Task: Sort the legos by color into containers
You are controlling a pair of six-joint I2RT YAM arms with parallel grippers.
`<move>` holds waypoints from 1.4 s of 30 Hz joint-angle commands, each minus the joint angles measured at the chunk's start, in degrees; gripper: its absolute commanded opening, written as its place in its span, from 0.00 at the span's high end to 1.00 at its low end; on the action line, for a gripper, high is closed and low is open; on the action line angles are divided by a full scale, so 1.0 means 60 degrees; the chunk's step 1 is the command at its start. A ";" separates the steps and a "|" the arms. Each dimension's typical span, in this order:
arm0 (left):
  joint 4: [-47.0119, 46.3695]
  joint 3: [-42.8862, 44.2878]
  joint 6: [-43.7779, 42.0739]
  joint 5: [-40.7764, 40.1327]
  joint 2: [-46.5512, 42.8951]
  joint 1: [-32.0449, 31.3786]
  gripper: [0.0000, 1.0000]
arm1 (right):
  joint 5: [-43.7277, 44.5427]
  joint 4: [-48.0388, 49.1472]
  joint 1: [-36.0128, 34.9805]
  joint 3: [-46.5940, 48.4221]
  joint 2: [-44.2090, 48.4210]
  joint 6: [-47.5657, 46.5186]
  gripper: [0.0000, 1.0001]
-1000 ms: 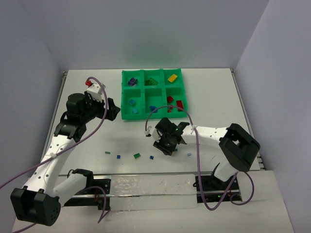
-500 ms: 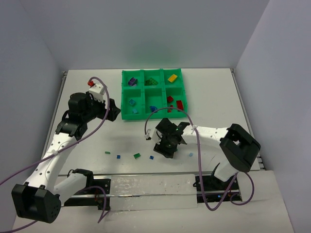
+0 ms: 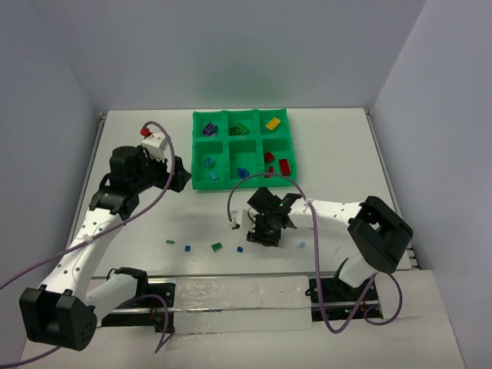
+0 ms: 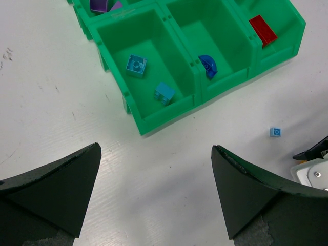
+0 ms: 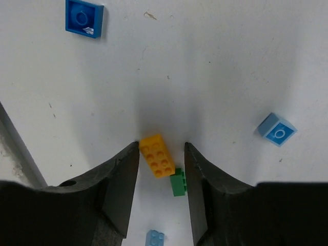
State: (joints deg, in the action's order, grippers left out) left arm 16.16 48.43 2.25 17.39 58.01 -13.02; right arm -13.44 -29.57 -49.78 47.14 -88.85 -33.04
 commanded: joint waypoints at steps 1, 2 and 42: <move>-0.0056 0.0522 -0.0135 0.0203 0.0054 0.0045 0.01 | -0.0130 -0.0068 0.0178 -0.0348 -0.0021 -0.0757 0.54; -0.0048 0.0544 -0.0140 0.0216 0.0085 0.0045 0.01 | -0.0165 -0.0091 0.0222 -0.0357 -0.0030 -0.0894 0.56; -0.1025 0.1651 0.0210 0.0180 0.1695 0.0186 0.01 | -0.1199 0.3052 0.5847 1.1344 -0.5769 0.4752 1.00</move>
State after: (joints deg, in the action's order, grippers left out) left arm 12.62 55.07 3.62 17.60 66.14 -12.64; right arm -22.07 -14.66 -15.49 106.28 -117.08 -9.47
